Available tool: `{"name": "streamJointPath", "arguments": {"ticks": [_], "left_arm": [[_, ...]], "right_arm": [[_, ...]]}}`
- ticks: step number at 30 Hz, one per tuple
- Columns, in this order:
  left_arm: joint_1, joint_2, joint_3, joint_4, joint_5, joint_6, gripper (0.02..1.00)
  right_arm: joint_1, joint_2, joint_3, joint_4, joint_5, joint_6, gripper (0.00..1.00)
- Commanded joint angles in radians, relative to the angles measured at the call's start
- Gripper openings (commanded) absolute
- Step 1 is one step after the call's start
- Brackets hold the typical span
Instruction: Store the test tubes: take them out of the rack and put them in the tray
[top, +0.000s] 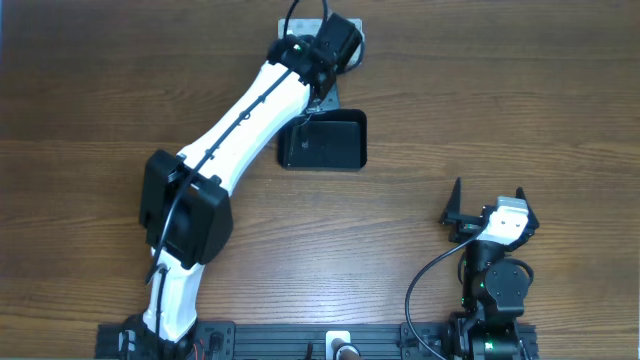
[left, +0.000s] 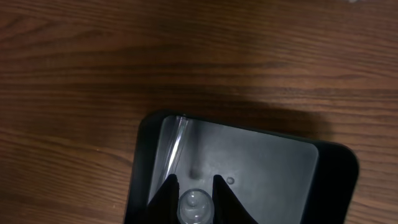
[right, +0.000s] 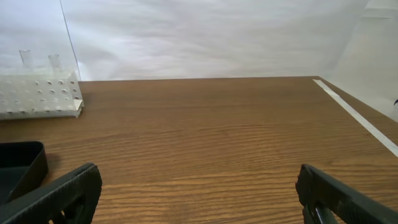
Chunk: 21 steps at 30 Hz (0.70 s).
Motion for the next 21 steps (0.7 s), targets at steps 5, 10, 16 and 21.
{"name": "streamJointPath", "arguments": {"ticks": [5,10,16,21], "left_arm": [[0.006,0.074,-0.001,0.014,0.003,-0.013,0.134],[0.01,0.105,-0.001,0.014,0.004,-0.009,0.159],[0.022,0.116,0.001,0.014,0.003,-0.01,0.286],[0.044,0.115,0.071,0.013,0.003,0.008,0.461]], "right_arm": [[-0.007,-0.005,-0.006,-0.003,-0.004,-0.002,0.993],[-0.007,-0.005,-0.006,-0.003,-0.004,-0.002,0.993],[-0.007,-0.005,-0.006,-0.003,-0.004,-0.002,0.993],[-0.007,-0.005,-0.006,-0.003,-0.004,-0.002,0.993]]}}
